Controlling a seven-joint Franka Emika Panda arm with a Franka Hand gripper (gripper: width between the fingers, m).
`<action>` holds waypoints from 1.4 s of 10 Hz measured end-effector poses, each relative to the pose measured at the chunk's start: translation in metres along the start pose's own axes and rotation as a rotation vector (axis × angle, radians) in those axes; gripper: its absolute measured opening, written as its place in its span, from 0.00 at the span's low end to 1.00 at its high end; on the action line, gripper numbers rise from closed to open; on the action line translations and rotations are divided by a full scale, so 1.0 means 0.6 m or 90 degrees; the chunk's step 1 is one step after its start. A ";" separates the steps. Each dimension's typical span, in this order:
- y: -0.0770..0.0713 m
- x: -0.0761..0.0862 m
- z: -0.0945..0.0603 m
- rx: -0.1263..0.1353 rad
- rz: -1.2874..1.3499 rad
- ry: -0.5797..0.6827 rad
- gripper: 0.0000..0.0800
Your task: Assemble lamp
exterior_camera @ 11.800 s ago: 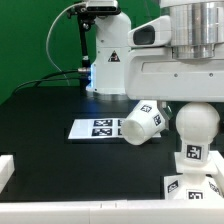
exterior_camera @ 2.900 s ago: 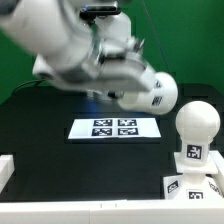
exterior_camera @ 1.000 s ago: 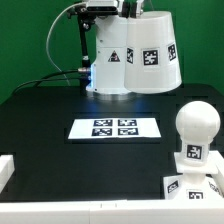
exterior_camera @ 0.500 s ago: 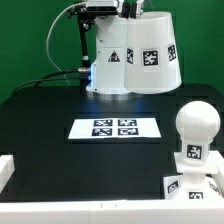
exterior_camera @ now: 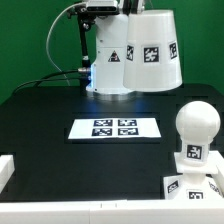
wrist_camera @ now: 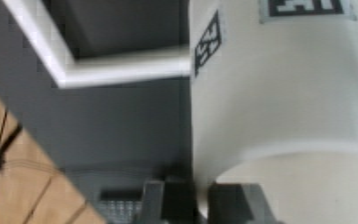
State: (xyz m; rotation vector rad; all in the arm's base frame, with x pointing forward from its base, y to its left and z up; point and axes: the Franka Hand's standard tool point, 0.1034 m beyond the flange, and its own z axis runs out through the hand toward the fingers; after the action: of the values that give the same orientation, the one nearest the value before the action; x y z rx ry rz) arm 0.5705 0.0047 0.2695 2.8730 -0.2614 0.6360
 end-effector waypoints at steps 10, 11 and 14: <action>-0.092 0.018 0.045 0.026 0.005 0.014 0.03; -0.097 0.014 0.053 0.024 0.004 0.009 0.03; -0.117 -0.002 0.090 0.025 -0.008 -0.003 0.03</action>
Offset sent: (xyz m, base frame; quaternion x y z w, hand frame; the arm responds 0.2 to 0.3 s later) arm 0.0330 0.0168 0.0084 0.0004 0.0215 -0.0016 0.9998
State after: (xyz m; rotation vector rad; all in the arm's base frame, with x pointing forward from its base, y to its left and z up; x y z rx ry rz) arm 0.6056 0.0608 0.2105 2.9116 -0.2336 0.6396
